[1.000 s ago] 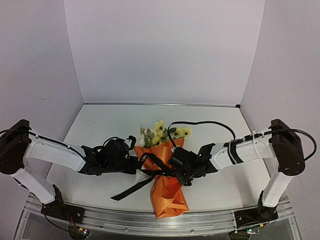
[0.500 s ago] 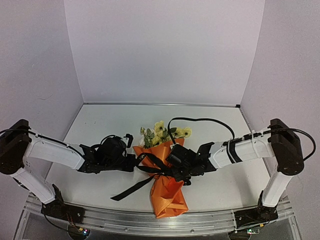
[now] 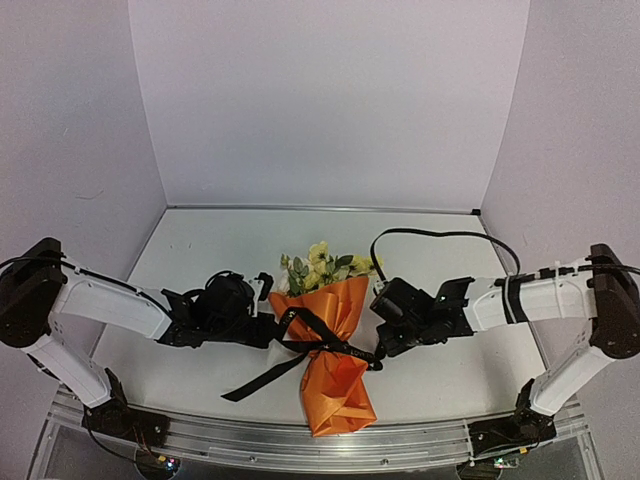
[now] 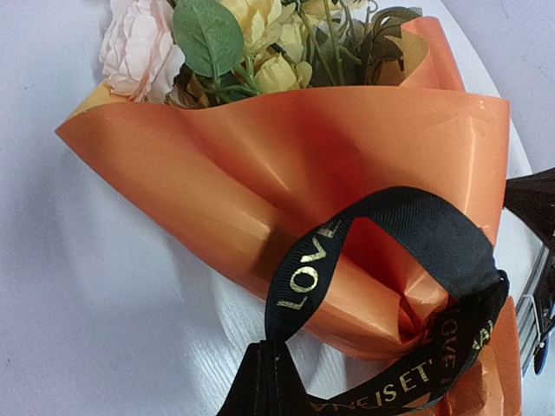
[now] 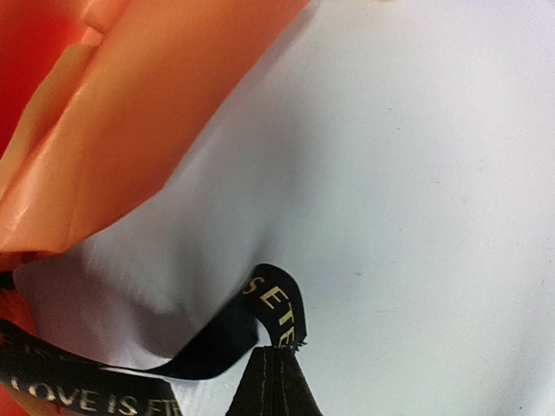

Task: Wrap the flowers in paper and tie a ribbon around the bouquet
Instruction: Tie the half-tied ribbon around the folded bouquet.

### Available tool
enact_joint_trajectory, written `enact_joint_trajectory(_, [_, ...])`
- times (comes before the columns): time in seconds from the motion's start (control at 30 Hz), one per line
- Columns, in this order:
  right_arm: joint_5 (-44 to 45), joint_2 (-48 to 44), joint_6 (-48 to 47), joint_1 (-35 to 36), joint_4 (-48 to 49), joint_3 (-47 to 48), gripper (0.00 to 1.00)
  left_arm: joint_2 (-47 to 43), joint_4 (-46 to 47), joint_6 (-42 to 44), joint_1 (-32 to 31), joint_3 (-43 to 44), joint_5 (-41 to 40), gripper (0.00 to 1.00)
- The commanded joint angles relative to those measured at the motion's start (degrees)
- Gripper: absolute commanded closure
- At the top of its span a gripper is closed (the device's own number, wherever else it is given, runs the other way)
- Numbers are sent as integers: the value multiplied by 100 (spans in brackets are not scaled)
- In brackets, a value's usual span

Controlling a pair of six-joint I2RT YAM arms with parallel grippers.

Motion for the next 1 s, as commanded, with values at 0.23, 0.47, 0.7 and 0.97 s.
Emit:
enact_joint_trajectory(0.23, [719,-880,-470,-603,-405,-844,100,-117,-104,239,-28,366,-43,100])
enact_joint_trajectory(0.47, [886,-1048,-340,-812,-598,-935,100,-209,-167,286,-48,426,-151,100])
enact_joint_trajectory(0.7, [436,-1018,-349,-855,-701,-765,85,-369,-215,322,-66,409,-228,100])
enact_joint_trajectory(0.97, [-756,-1534,-603,-628,-419,-941,48,-430,-254,315,-75,416,-203,100])
